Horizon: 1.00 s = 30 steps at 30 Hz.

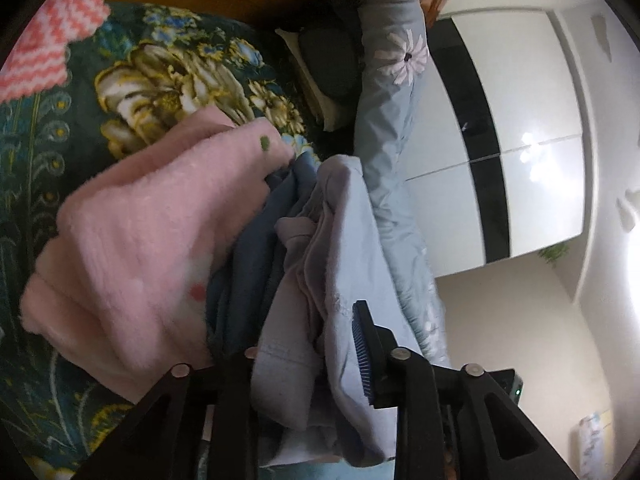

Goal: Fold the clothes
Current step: 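Lower the folded shirt onto the pink and blue towel stack with both grippers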

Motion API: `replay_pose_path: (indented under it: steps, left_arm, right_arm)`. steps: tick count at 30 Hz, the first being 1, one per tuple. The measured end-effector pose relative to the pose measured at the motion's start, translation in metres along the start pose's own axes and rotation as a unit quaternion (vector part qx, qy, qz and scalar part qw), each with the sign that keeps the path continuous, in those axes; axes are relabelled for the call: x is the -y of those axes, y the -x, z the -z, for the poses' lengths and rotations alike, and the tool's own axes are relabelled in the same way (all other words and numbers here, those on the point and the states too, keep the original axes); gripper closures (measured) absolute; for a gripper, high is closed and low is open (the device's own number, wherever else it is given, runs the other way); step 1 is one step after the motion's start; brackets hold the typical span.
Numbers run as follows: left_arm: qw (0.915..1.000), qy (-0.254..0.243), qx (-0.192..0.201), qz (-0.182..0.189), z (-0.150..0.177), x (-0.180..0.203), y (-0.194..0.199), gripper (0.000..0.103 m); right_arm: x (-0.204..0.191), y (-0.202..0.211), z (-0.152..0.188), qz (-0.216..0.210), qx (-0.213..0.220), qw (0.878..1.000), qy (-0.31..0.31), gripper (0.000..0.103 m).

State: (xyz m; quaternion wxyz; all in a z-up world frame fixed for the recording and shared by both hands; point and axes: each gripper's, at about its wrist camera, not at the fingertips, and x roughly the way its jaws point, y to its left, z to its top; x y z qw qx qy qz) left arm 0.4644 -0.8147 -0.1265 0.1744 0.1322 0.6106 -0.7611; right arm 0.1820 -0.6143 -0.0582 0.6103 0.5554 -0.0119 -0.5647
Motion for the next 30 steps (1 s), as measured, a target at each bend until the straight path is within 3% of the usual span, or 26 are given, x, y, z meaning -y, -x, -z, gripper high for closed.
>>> replay_pose_path:
  steps: [4, 10, 14, 17, 21, 25, 30]
  left_arm:
    - [0.9998, -0.014, 0.008, 0.013, 0.003, 0.003, 0.002, 0.086]
    - [0.9930, 0.041, 0.034, 0.105, -0.004, -0.014, 0.019, 0.089]
    - [0.9856, 0.041, 0.062, 0.152, -0.017, -0.006, 0.042, 0.089]
    - [0.9873, 0.008, 0.079, 0.138, -0.032, 0.013, 0.056, 0.089]
    - [0.9918, -0.025, 0.086, 0.091, -0.041, 0.019, 0.054, 0.089]
    - [0.9964, -0.023, 0.062, 0.053, -0.033, 0.003, 0.026, 0.089]
    - [0.9967, 0.000, 0.060, 0.056, -0.024, -0.028, 0.021, 0.089]
  right_arm:
    - [-0.016, 0.008, -0.005, -0.007, 0.007, 1.000, 0.015, 0.094]
    - [-0.068, 0.021, -0.021, -0.045, 0.020, 0.997, 0.062, 0.094]
    - [-0.102, 0.031, -0.031, -0.070, 0.028, 0.993, 0.093, 0.094]
    - [-0.109, 0.031, -0.033, -0.077, 0.038, 0.990, 0.109, 0.094]
    - [-0.073, 0.000, -0.024, -0.048, 0.019, 0.994, 0.092, 0.094]
    - [-0.030, -0.022, -0.012, -0.040, 0.009, 0.998, 0.050, 0.094]
    - [0.004, -0.038, -0.005, -0.032, -0.003, 0.999, 0.024, 0.094]
